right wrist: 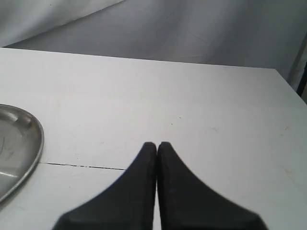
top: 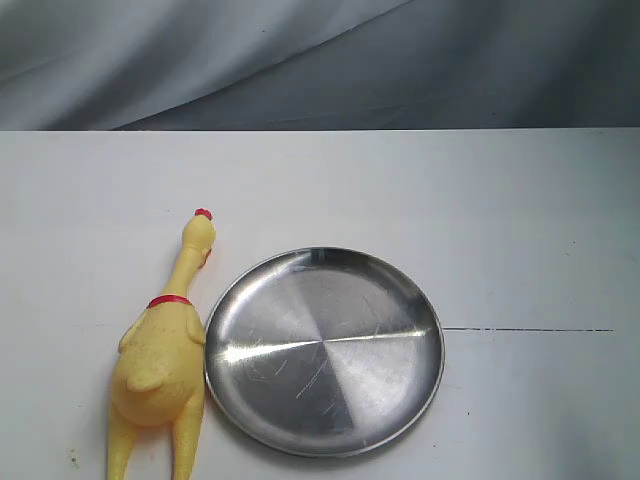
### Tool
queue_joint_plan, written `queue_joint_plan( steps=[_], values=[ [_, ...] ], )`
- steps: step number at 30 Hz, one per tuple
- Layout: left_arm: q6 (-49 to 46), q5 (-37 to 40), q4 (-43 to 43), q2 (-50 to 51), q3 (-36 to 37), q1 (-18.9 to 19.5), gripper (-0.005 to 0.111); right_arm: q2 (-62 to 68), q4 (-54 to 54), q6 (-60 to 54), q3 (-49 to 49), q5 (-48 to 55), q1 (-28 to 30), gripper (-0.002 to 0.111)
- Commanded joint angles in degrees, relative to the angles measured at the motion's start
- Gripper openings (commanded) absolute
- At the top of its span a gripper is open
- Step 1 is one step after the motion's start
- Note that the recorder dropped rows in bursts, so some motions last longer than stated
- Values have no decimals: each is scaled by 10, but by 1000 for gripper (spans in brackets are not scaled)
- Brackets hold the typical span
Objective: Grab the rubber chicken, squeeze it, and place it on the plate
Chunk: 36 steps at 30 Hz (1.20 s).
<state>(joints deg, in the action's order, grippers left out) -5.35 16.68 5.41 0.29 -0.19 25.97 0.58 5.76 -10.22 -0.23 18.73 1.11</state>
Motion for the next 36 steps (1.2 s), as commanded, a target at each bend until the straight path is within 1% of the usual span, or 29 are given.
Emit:
queue_joint_plan(
  steps=[1, 11, 13, 20, 27, 30, 32, 34, 36],
  values=[
    [3, -8, 0, -3, 2, 0, 0, -3, -2, 2, 2, 0, 1, 0],
    [3, -8, 0, -3, 2, 0, 0, -3, -2, 2, 2, -1, 1, 0],
    [3, -8, 0, -3, 2, 0, 0, -3, -2, 2, 2, -15, 1, 0],
    [3, -8, 0, -3, 2, 0, 0, -3, 0, 4, 2, -222, 1, 0],
    [3, -8, 0, -3, 2, 0, 0, -3, 0, 4, 2, -322, 1, 0],
    [3, -8, 0, -3, 2, 0, 0, -3, 3, 12, 2, -419, 1, 0],
    [3, -8, 0, -3, 2, 0, 0, -3, 12, 44, 2, -479, 1, 0],
    [3, -8, 0, -3, 2, 0, 0, -3, 28, 48, -13, -474, 1, 0],
    [3, -8, 0, -3, 2, 0, 0, -3, 28, 48, -47, -436, 1, 0]
  ],
)
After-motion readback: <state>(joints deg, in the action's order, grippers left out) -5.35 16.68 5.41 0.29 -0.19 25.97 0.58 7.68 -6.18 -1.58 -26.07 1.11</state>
